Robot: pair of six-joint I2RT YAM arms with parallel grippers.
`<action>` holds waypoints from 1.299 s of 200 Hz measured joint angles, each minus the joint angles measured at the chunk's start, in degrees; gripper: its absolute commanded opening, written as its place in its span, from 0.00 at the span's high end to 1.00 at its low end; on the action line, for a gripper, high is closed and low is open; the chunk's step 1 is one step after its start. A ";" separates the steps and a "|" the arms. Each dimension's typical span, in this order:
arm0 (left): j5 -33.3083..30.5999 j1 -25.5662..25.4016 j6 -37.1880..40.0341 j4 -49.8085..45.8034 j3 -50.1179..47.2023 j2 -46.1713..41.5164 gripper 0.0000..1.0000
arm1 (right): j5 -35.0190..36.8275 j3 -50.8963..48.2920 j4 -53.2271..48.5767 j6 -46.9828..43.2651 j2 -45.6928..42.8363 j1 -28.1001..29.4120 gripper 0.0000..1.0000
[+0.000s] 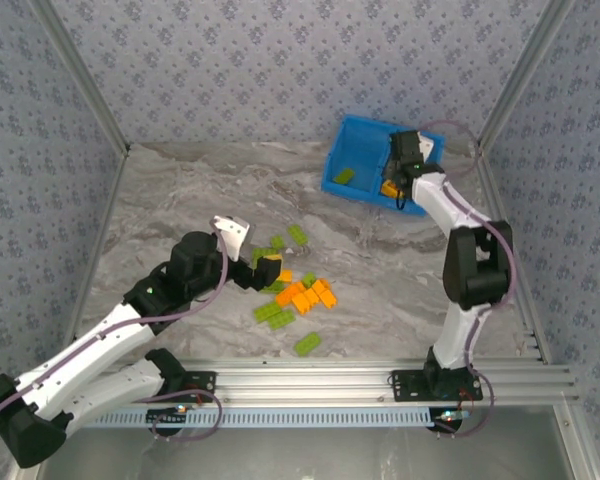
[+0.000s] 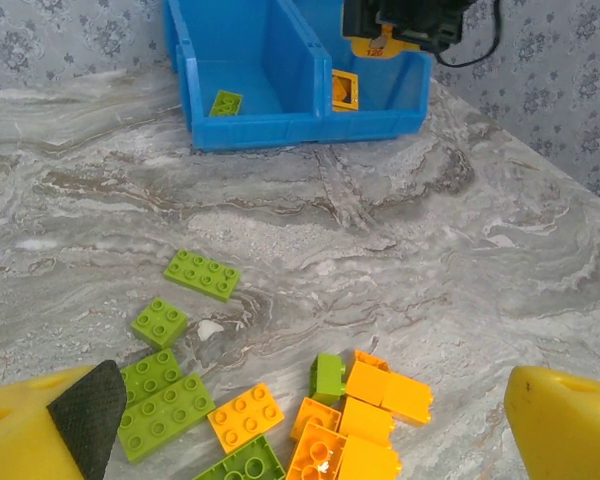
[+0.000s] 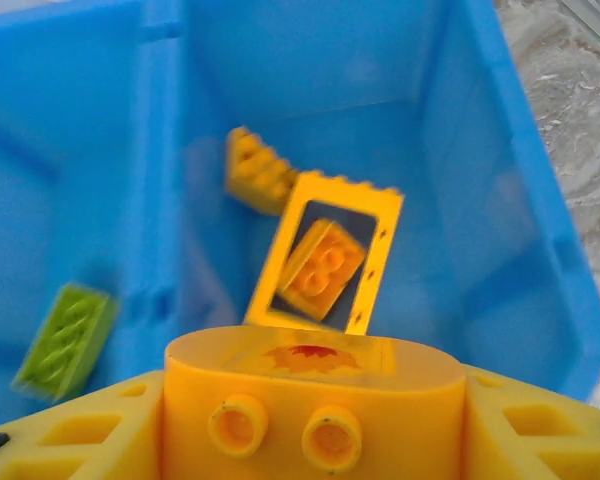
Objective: Sort the legos into containers by color
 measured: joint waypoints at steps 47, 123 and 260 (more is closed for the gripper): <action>-0.31 -0.11 -1.11 -2.84 0.57 0.09 0.01 | -2.89 8.63 -4.35 -1.40 11.02 -0.55 0.31; -1.33 -0.20 -1.36 -2.95 1.49 2.01 0.01 | -4.55 0.07 -3.74 -1.97 6.19 -0.31 0.25; -11.72 -0.24 -9.92 -11.23 17.18 25.24 0.01 | -6.01 -11.41 -1.25 -5.73 -13.11 1.92 0.08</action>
